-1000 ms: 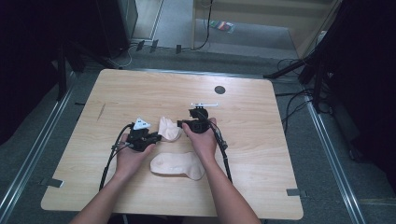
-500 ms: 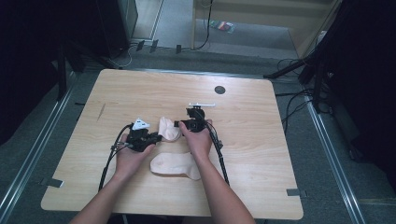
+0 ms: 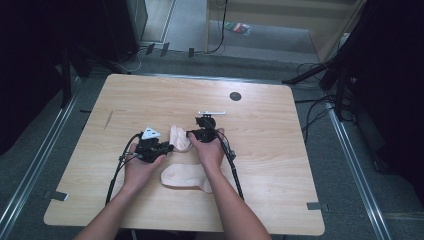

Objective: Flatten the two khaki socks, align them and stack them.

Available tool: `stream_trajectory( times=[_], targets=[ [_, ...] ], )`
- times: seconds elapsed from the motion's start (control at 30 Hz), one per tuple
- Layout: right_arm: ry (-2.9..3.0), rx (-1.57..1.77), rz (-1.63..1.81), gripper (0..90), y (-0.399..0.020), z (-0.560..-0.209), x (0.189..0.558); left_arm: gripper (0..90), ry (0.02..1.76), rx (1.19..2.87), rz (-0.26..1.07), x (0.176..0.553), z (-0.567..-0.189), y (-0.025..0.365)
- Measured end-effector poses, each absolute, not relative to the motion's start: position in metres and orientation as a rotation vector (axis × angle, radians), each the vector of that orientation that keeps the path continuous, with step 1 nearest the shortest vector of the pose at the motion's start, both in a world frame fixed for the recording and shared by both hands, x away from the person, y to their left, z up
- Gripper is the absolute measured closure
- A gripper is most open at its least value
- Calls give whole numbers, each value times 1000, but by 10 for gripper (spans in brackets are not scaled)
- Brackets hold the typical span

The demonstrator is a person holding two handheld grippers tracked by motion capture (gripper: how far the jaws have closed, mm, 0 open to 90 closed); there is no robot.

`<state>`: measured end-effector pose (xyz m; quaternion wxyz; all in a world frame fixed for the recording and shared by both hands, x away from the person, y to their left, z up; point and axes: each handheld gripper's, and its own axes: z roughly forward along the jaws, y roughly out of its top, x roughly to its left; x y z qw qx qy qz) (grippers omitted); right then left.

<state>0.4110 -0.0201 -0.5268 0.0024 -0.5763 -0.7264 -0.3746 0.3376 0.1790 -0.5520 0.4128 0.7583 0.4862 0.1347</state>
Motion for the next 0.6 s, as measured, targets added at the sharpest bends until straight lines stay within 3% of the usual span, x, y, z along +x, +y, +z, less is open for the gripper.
stream_trajectory(
  times=[0.33,0.47,0.6],
  targets=[
    [-2337,-1605,-1367,886,0,-482,400,459,1248,1877,341,339,-552,181],
    [-2340,-1470,-1468,886,10,-456,395,377,1253,1842,322,338,-552,185],
    [-2283,-1353,-1622,885,6,-427,388,327,1187,1770,387,326,-545,195]
  ],
)
